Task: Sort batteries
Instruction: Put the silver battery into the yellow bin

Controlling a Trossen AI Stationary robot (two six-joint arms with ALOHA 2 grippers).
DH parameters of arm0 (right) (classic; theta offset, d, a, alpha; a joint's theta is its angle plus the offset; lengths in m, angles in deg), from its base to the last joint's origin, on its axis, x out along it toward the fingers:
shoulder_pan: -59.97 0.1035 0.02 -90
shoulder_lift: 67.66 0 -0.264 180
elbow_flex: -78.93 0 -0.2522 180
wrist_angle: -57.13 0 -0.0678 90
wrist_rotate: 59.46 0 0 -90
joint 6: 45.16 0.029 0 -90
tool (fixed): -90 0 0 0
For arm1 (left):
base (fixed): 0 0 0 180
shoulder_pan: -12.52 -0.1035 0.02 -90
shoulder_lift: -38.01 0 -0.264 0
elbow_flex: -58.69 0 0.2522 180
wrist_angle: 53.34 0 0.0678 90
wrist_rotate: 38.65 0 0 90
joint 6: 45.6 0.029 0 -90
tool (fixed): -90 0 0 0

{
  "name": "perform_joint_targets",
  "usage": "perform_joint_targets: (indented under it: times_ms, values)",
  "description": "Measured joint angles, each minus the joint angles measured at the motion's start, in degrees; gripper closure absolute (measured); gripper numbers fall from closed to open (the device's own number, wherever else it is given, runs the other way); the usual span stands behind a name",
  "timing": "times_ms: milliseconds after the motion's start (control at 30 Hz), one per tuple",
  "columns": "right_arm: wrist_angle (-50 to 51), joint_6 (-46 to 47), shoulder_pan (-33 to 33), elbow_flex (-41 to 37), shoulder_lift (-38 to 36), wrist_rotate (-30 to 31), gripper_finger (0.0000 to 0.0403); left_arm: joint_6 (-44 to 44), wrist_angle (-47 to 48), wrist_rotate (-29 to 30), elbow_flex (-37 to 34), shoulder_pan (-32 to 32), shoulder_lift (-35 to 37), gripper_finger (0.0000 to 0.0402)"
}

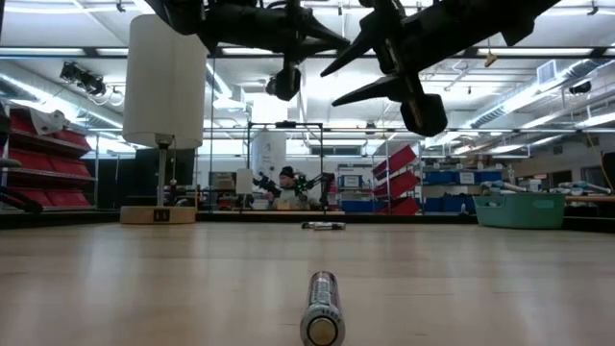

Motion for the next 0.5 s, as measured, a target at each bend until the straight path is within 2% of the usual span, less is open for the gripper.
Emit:
perform_joint_targets:
  times_ms: [233, 367, 500]
  values:
    - [-0.9, -2.0, -0.9, 0.0, 0.0, 0.7, 0.0269, -2.6, -1.9, 0.6, 0.0, 0.4, 0.0, 0.0392]
    - [-1.8, -3.7, -0.9, 0.0, -0.7, 8.3, 0.0269, -6.0, -3.1, 0.8, 0.0, 1.4, 0.0, 0.0392]
    - [-0.6, -6.1, -0.9, 0.0, -3.9, 15.1, 0.0270, -4.0, -1.7, 0.7, 0.0, 1.8, 0.0, 0.0392]
